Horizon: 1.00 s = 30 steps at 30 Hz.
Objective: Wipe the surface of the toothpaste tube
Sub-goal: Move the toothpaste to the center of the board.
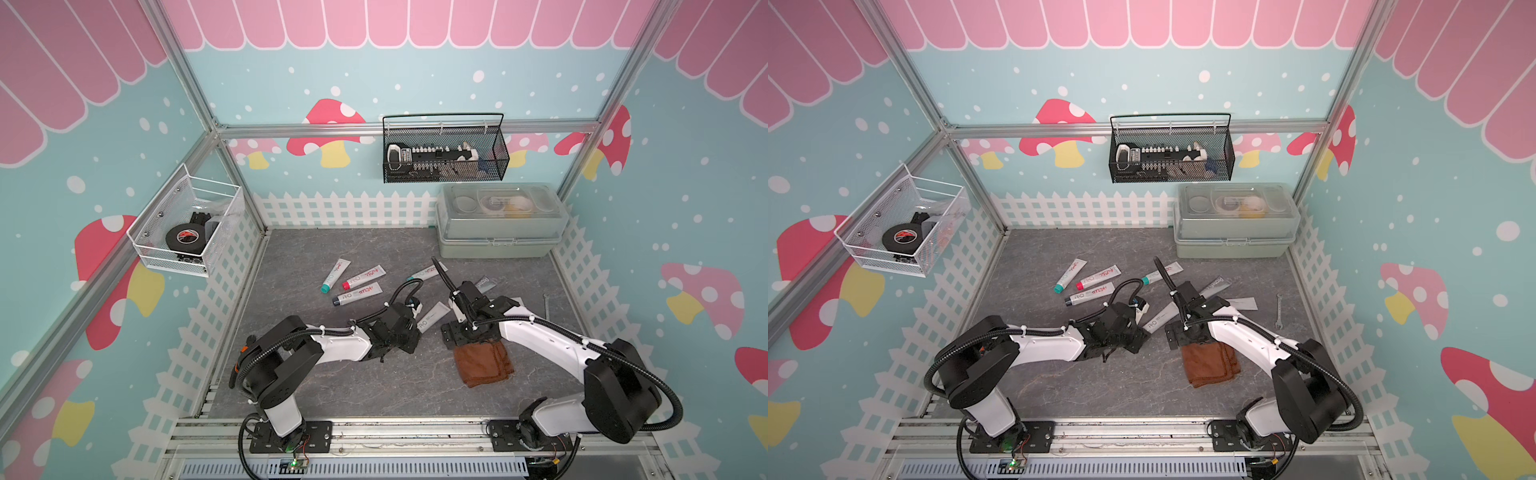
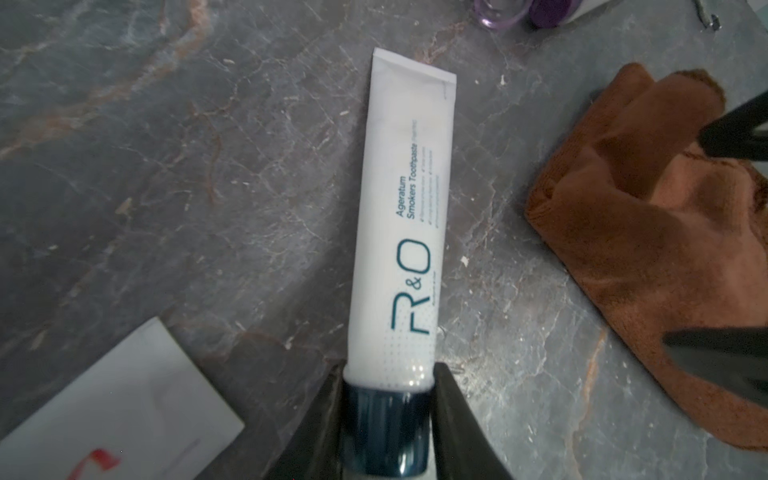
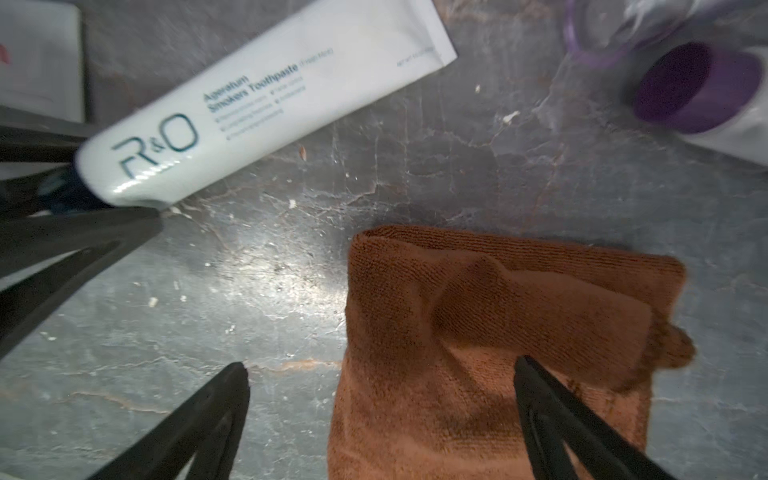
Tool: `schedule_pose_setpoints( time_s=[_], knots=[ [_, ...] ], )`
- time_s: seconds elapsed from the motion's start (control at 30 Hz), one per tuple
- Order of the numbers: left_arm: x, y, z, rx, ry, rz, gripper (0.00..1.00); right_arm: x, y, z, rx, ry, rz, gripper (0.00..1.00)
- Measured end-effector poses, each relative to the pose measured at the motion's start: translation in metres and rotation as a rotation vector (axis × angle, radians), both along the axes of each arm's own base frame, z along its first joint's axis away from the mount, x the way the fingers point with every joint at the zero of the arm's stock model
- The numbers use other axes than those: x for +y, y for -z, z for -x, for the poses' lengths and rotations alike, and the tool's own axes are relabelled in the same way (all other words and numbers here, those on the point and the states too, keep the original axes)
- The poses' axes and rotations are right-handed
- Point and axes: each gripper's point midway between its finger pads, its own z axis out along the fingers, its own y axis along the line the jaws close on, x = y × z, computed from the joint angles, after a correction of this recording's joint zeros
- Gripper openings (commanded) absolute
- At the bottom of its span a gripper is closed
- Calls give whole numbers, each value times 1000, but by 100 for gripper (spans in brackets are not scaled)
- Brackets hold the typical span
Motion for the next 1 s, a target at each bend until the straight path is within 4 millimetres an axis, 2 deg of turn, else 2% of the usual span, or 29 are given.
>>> schedule_pose_setpoints(
  time_s=[0.2,0.3,0.4,0.6,0.73,0.87,0.97,1.0],
  knots=[
    [-4,-15,-29,1,-24,18,31,3,-78,-19,-225,30,-105,99],
    [-13,-22,-48,-3,-24,32,31,3,-100,-20,-282,38,-141,98],
    [-26,-22,-68,2,-14,34,31,2,-99,-19,-280,39,-142,98],
    [-59,-12,-98,36,27,39,32,2,-85,-14,-245,40,-135,97],
    [-78,-2,-113,64,49,40,32,-1,-75,-11,-226,42,-125,97],
    [-91,6,-123,82,62,41,32,-4,-73,-8,-234,46,-120,97],
    [-98,8,-127,91,70,44,37,-9,-77,-5,-257,52,-123,97],
    [-99,7,-129,90,72,47,42,-10,-78,-5,-264,54,-123,98]
  ],
)
